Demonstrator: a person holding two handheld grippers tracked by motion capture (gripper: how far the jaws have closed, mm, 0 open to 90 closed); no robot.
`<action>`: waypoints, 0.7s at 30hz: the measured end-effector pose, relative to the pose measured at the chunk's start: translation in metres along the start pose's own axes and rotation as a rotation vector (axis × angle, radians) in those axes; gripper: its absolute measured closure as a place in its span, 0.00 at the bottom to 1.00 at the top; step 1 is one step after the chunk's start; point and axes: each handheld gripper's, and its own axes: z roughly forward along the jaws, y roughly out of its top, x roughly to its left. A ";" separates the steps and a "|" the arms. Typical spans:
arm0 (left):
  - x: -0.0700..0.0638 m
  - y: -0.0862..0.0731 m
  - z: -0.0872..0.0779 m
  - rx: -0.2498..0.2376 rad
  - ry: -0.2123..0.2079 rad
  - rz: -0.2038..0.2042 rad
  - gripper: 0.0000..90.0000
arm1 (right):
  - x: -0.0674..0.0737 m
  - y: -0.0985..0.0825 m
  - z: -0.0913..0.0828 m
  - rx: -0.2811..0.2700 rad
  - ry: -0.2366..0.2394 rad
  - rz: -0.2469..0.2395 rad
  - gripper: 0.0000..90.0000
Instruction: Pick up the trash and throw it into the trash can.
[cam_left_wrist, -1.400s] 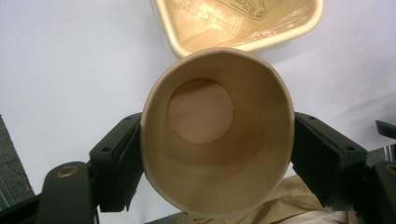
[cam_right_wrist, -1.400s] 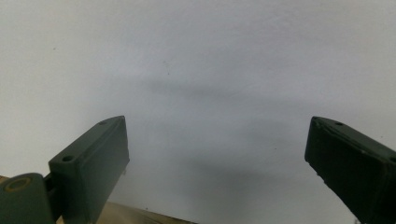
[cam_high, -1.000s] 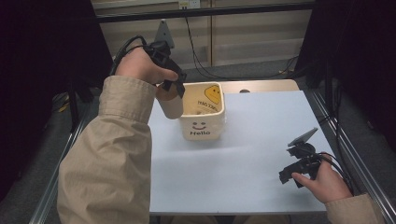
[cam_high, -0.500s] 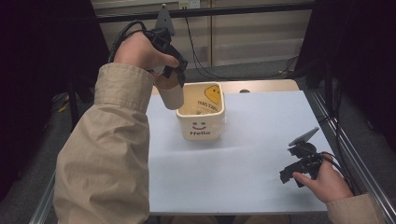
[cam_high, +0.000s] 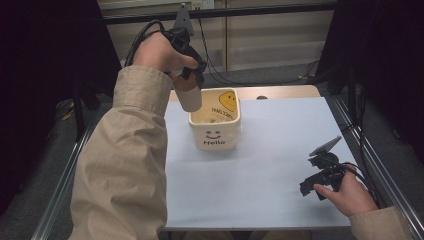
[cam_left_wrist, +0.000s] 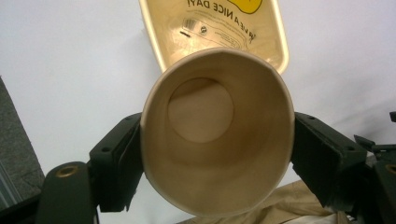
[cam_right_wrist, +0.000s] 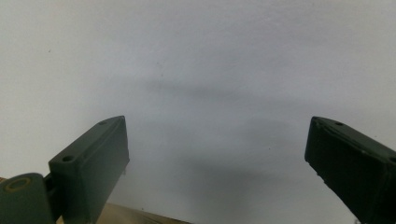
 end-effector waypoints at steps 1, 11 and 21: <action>0.000 0.000 0.000 0.000 0.000 0.000 0.25 | 0.000 0.000 0.001 -0.004 0.001 -0.011 0.07; -0.004 0.020 0.011 -0.021 0.002 0.018 0.25 | -0.001 0.001 0.000 -0.001 -0.002 0.001 0.07; -0.006 0.027 0.020 -0.022 0.010 0.025 0.25 | -0.002 0.002 -0.002 0.007 -0.014 -0.007 0.07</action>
